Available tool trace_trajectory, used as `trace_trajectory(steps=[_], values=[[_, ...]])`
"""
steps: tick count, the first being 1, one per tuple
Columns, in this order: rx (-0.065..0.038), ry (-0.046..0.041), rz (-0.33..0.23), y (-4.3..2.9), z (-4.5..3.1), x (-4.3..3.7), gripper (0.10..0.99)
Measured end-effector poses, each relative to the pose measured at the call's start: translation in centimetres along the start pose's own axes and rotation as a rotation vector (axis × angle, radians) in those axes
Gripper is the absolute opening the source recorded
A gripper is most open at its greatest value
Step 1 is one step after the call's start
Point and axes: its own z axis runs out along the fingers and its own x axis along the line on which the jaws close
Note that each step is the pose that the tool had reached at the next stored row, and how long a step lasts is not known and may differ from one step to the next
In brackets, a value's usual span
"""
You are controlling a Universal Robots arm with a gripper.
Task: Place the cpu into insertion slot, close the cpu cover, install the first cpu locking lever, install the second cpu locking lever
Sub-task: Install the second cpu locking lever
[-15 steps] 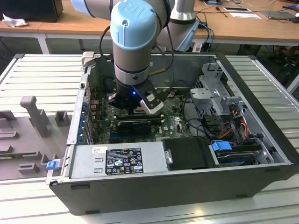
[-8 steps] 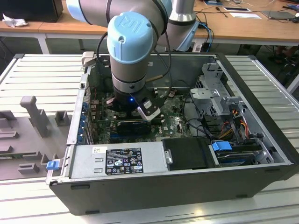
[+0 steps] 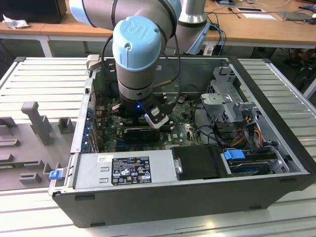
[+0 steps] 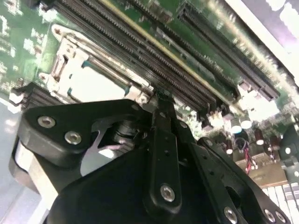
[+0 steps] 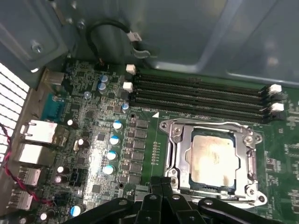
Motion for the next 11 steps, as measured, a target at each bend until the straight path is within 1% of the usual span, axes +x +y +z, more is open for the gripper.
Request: trace_trajectory(steps=[2,3,11], values=[[0.000,0.0002,0.000,0.27,-0.81,-0.03,0.106],[0.000,0.0002,0.000,0.35,-1.04,-0.04,0.106],[0.000,0.0001,0.000,0.35,-1.02,-0.03,0.106]])
